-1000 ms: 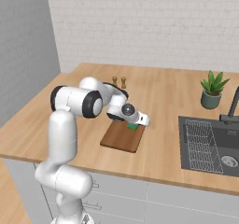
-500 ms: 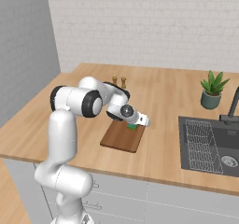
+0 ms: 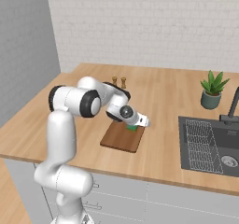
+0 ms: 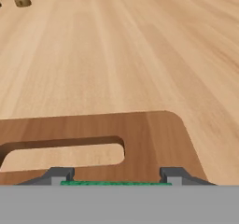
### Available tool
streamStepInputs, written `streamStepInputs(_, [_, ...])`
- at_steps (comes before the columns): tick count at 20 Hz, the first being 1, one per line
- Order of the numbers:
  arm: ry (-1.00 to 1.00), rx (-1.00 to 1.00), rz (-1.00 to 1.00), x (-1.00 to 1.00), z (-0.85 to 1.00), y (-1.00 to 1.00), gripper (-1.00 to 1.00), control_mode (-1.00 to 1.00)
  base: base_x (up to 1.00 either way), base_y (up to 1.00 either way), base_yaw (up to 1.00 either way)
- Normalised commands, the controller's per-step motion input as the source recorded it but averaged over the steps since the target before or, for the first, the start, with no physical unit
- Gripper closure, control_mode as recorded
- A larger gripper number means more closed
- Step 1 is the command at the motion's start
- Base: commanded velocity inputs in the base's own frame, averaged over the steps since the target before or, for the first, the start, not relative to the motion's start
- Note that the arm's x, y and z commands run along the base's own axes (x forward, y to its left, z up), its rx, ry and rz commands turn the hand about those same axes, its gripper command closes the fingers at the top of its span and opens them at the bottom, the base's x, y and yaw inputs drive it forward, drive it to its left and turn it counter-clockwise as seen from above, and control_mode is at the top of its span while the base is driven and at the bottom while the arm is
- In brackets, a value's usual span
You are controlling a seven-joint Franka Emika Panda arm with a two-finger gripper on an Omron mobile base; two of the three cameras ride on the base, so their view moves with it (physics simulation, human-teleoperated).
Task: Pick up the sponge from the counter and clean the cutting board by briefly scrubbing or pressing down on the cutting board. Once finished, release the sponge.
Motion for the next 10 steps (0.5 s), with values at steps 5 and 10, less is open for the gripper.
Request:
streamStepInputs(5, [0.03, 0.0, 0.0, -0.63, -0.05, -0.1, 1.0, -1.0, 0.0, 0.0, 0.0])
streamStepInputs(10, [0.02, 0.0, 0.0, -0.62, -0.03, -0.07, 1.0, -1.0, 0.0, 0.0, 0.0])
